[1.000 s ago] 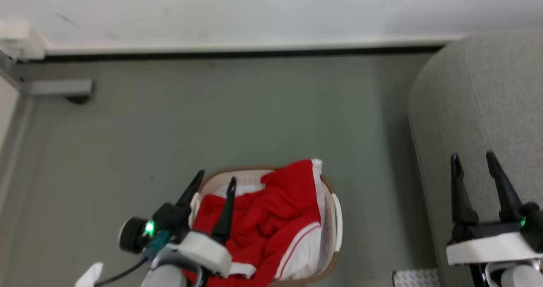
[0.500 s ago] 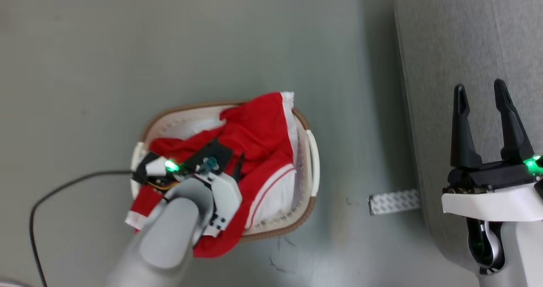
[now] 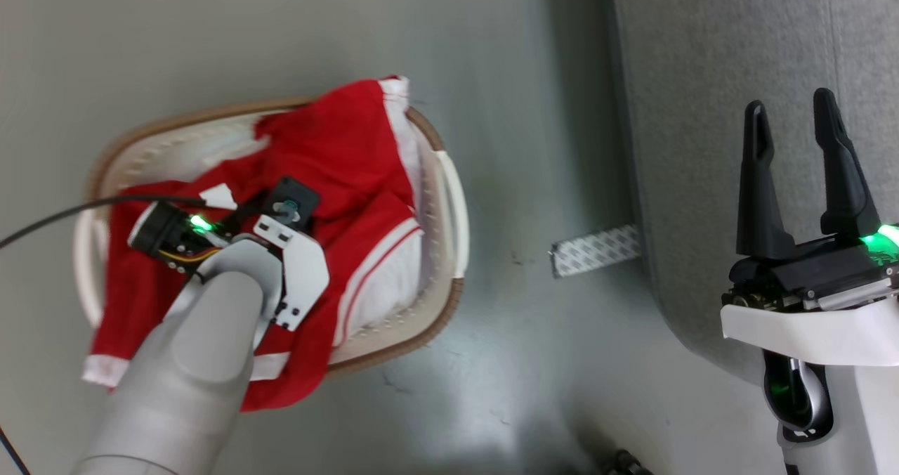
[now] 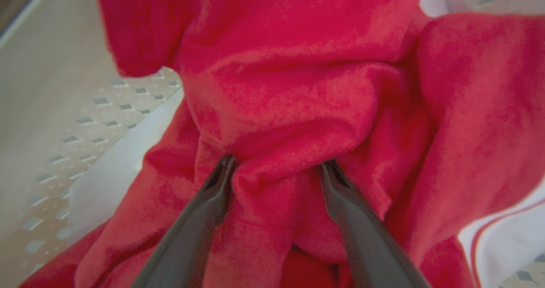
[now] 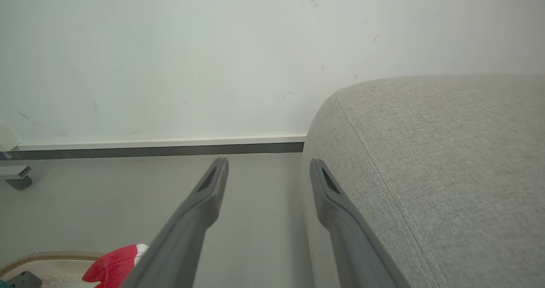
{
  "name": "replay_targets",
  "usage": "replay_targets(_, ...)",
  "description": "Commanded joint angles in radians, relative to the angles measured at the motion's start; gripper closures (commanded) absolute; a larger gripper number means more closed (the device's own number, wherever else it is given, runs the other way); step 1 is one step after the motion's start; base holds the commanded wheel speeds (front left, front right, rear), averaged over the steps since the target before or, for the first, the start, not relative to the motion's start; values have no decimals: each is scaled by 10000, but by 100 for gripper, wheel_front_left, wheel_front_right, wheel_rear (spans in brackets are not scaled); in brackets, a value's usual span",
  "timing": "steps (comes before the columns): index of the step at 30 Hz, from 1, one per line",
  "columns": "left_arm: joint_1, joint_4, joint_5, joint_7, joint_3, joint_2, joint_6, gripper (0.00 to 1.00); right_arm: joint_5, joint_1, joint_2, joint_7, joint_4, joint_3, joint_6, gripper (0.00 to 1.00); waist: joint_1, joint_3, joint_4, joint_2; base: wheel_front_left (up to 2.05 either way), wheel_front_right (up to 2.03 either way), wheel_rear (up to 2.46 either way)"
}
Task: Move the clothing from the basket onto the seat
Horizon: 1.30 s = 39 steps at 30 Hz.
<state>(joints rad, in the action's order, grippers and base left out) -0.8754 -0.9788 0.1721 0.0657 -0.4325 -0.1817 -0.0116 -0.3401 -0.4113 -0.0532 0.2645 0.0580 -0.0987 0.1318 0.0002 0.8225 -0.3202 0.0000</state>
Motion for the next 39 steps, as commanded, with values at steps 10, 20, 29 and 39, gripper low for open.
replay_targets(10, -114, -506, -363, -1415, -115, 504, 372, 100, -14, 284, 29, -1, -244, 46, -21, 0, -2, -237, -151, 0, 0, 0, 0)
replay_targets(20, 998, -346, -1143, -2868, -179, 1188, 321, 100, 550, 1019, 16, -1, -781, 522, -21, 0, -2, -2900, 1055, 0, 0, 0, 0)
replay_targets(29, 2499, 793, -2268, -3240, -268, 1306, 254, 100, 932, 2323, -31, -3, -1349, 748, -21, 0, -2, -5607, 1924, 0, 0, 0, 0)
replay_targets(39, 4039, 2795, -3110, -3201, -97, 1258, 507, 100, 1093, 3701, -29, -3, -1726, 666, -21, 0, -2, -7832, 2210, 0, 0, 0, 0)
